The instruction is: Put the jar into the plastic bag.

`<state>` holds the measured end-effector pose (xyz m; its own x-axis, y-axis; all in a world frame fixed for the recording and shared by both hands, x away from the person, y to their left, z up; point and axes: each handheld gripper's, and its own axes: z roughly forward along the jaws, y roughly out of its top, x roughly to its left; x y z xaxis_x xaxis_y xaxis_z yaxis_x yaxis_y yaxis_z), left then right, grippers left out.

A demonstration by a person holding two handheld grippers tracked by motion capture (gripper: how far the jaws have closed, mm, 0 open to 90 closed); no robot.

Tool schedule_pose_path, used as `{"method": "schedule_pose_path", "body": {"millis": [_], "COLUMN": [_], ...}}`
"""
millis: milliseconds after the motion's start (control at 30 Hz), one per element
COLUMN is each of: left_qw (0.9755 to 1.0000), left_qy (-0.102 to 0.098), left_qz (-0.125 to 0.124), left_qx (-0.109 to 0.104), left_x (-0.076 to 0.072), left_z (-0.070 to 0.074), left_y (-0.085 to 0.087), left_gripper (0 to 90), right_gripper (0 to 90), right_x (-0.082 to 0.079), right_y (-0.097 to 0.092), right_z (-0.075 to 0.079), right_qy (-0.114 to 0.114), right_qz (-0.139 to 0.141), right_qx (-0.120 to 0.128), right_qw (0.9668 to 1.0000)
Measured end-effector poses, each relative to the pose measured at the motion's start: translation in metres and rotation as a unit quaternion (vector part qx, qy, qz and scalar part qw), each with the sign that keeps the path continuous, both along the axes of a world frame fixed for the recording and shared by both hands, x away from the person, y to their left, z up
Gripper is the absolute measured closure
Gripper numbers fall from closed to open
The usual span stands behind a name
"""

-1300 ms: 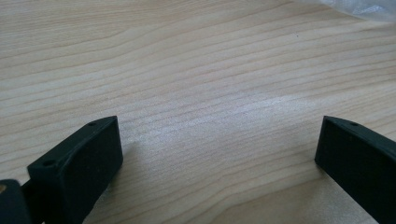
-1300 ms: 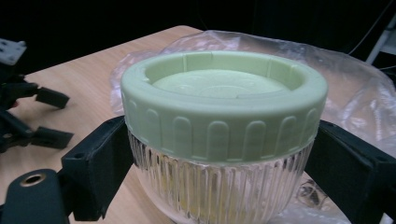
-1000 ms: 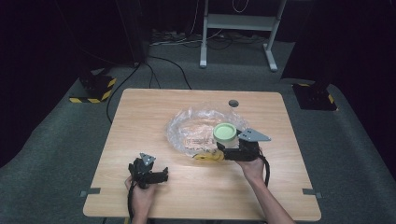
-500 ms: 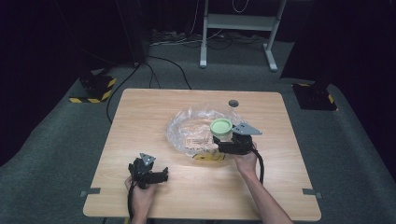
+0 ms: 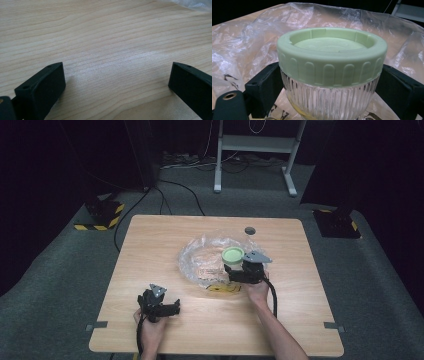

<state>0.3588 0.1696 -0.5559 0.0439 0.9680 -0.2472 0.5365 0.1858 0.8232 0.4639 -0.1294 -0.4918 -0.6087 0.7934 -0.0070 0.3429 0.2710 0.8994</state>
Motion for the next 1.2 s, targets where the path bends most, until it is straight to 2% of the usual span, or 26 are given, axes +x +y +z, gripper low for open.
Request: {"method": "schedule_pose_path", "body": {"millis": [400, 700, 1000, 1200], "left_qw": [1.0000, 1.0000, 1.0000, 1.0000], "left_qy": [0.001, -0.001, 0.000, -0.001], "left_qz": [-0.002, -0.002, -0.002, -0.001], "left_qx": [0.002, 0.001, 0.002, 0.001], "left_x": [-0.001, -0.001, -0.001, -0.001], "left_z": [0.000, 0.000, 0.000, 0.000], "left_y": [0.000, 0.000, 0.000, 0.000], "left_gripper": [1.6, 1.8, 1.8, 1.8], "right_gripper": [11.4, 11.4, 11.4, 11.4], "right_x": [0.008, 0.013, 0.016, 0.016], "right_y": [0.003, 0.005, 0.007, 0.007], "right_z": [-0.013, -0.025, -0.032, -0.033], "right_qy": [0.011, 0.024, 0.036, 0.041], "right_qz": [-0.010, -0.013, -0.016, -0.017], "right_qx": [-0.001, -0.011, -0.022, -0.020], "right_qw": [0.9999, 0.9996, 0.9990, 0.9988]}}
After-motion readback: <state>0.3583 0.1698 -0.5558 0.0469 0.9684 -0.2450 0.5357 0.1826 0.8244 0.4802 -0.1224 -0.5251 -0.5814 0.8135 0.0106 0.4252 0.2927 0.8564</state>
